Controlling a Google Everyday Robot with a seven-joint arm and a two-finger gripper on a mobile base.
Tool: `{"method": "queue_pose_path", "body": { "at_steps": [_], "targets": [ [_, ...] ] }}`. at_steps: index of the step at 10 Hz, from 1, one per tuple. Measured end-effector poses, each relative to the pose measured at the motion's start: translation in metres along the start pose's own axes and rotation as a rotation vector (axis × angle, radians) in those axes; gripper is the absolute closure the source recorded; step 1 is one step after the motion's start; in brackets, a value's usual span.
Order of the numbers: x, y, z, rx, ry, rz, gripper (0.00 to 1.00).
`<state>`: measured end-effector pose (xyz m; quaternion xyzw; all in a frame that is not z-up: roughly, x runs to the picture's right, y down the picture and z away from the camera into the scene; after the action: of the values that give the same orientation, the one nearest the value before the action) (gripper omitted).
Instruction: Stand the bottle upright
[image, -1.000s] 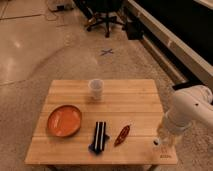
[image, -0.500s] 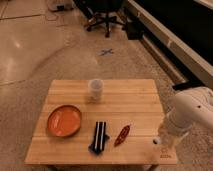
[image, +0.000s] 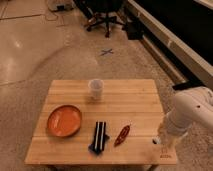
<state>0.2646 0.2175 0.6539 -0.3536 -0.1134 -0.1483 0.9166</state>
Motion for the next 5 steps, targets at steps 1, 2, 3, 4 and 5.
{"method": "queue_pose_path", "body": {
  "at_steps": [1, 2, 3, 4, 5],
  "targets": [
    [-0.005, -0.001, 0.002, 0.002, -0.029, 0.019, 1.0],
    [-0.011, -0.002, 0.004, -0.002, -0.066, 0.038, 1.0],
    [-0.015, -0.003, 0.005, -0.008, -0.104, 0.059, 1.0],
    [-0.021, -0.004, 0.006, -0.013, -0.149, 0.083, 1.0],
    [-0.024, -0.006, 0.008, -0.017, -0.19, 0.105, 1.0]
  ]
}}
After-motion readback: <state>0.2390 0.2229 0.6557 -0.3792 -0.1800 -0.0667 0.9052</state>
